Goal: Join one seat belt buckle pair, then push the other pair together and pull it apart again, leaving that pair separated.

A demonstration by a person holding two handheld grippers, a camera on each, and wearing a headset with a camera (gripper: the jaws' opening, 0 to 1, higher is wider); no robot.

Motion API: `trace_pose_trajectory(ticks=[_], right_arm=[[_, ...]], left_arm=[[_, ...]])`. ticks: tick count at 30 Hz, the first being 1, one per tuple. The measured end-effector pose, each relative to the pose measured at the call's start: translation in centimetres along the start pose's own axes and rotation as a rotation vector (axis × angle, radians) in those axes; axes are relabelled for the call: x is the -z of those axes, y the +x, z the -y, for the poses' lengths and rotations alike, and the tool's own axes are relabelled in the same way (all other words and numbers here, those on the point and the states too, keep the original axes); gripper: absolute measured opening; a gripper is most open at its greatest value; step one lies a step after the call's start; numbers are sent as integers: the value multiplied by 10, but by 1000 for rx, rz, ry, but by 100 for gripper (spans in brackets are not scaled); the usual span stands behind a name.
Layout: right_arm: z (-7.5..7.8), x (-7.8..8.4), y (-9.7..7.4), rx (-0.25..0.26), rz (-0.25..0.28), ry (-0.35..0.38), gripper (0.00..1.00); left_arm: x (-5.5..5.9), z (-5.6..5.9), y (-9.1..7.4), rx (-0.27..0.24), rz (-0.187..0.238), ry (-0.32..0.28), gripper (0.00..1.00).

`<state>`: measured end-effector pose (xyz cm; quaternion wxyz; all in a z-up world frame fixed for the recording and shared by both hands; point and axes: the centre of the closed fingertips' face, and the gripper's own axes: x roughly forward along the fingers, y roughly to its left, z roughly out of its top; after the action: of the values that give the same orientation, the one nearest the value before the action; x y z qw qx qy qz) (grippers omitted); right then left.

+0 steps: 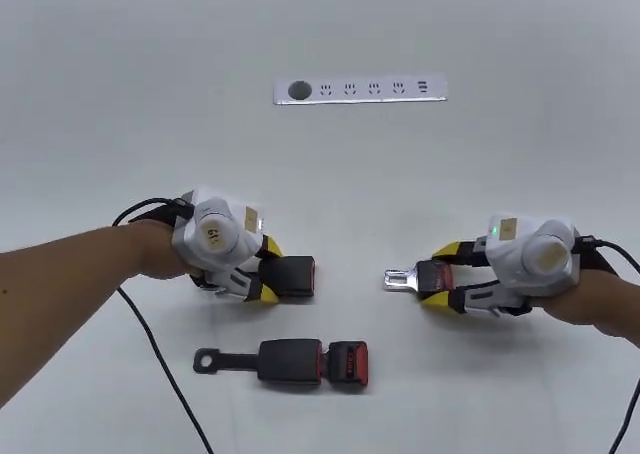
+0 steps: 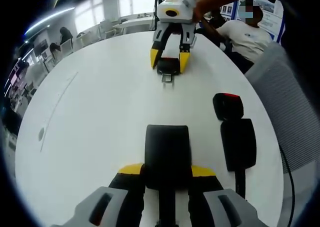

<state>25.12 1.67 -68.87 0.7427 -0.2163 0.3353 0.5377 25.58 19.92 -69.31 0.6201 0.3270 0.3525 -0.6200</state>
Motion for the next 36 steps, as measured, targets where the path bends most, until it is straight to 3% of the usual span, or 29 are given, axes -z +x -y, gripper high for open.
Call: trace_pose_trajectory(ticks=[4,5,6,7,9,11,14,17,20,23,24,26,28,31,34,36], right_arm=[[2,1,1,21,-6,28,37],[2,-3,2,35,28,128,38],[-2,-6,2,14,44,197,41],[-2,-8,1,5,57,236,46],[8,-9,-3,66,70,181,55],[9,-8,-4,79,71,170,57],[5,-8,-4,99,61,159,70],[7,-12,-7,145,89,186,72],[10,-19,-14,226,143,237,77],[15,-22,-24,323,156,245,80],[16,-22,-25,333,163,253,80],[20,-29,-31,380,228,289,83],[15,-31,-36,408,228,284,85],[12,-35,-41,438,242,300,85],[10,-45,-50,482,291,341,87],[4,-50,-52,479,305,369,90]], left_arm=[[-2,2,1,-12,-18,-6,36],[-3,4,2,-18,-21,-16,40],[-3,5,2,-20,-19,-29,48],[-7,8,1,-13,8,-64,57],[-12,8,-4,-22,24,-86,64],[-15,6,-10,-48,43,-106,66],[-22,-2,-19,-104,103,-214,75],[-16,-15,-27,-165,147,-329,85],[-10,-22,-36,-220,181,-398,89],[-9,-17,-44,-272,198,-472,94],[-8,-18,-46,-286,214,-500,97],[-6,-12,-56,-302,232,-565,99],[-7,-11,-68,-347,260,-562,99],[-3,-7,-79,-383,288,-624,100],[-9,0,-99,-410,365,-668,100],[-7,4,-109,-444,389,-653,100]])
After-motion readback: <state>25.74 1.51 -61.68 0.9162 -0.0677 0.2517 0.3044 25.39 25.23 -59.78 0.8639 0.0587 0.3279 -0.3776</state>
